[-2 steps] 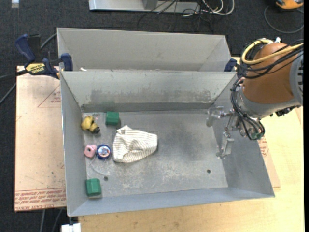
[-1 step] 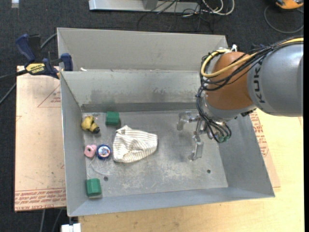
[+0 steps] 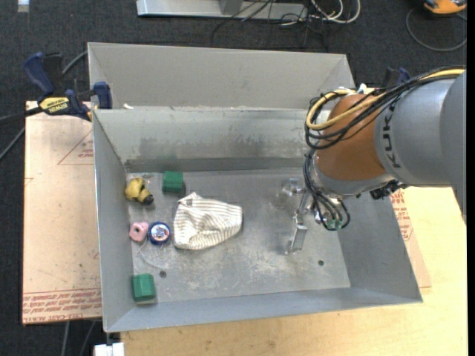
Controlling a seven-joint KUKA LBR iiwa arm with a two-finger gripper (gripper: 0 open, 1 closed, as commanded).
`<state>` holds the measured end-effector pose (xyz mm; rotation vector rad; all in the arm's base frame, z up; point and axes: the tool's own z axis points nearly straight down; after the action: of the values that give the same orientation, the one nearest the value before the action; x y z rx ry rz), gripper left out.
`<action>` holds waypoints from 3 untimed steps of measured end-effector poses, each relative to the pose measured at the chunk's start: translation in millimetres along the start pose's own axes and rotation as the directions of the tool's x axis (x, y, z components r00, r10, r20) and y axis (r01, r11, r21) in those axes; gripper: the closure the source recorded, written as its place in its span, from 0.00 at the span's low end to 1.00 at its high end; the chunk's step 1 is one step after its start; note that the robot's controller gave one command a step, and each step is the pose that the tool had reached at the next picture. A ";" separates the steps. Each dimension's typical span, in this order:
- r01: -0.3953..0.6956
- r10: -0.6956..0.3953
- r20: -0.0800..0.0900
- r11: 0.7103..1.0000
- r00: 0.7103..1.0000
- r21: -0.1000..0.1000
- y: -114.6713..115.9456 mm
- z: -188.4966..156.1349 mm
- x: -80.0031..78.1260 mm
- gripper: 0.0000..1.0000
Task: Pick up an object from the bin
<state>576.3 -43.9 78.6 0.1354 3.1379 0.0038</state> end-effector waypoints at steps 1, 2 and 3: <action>0.011 -0.011 0.002 1.000 1.000 0.002 62.5 -15.6 -28.1 0.00; 0.077 -0.077 0.001 0.997 0.997 -0.001 80.0 2.2 23.2 0.00; 0.045 -0.045 0.004 0.999 0.999 0.000 94.7 6.6 18.4 0.00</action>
Offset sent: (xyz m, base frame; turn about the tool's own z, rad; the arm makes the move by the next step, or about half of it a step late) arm -0.0200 0.0800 -0.0042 -0.0801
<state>566.1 52.0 72.3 0.0643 3.1365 0.0035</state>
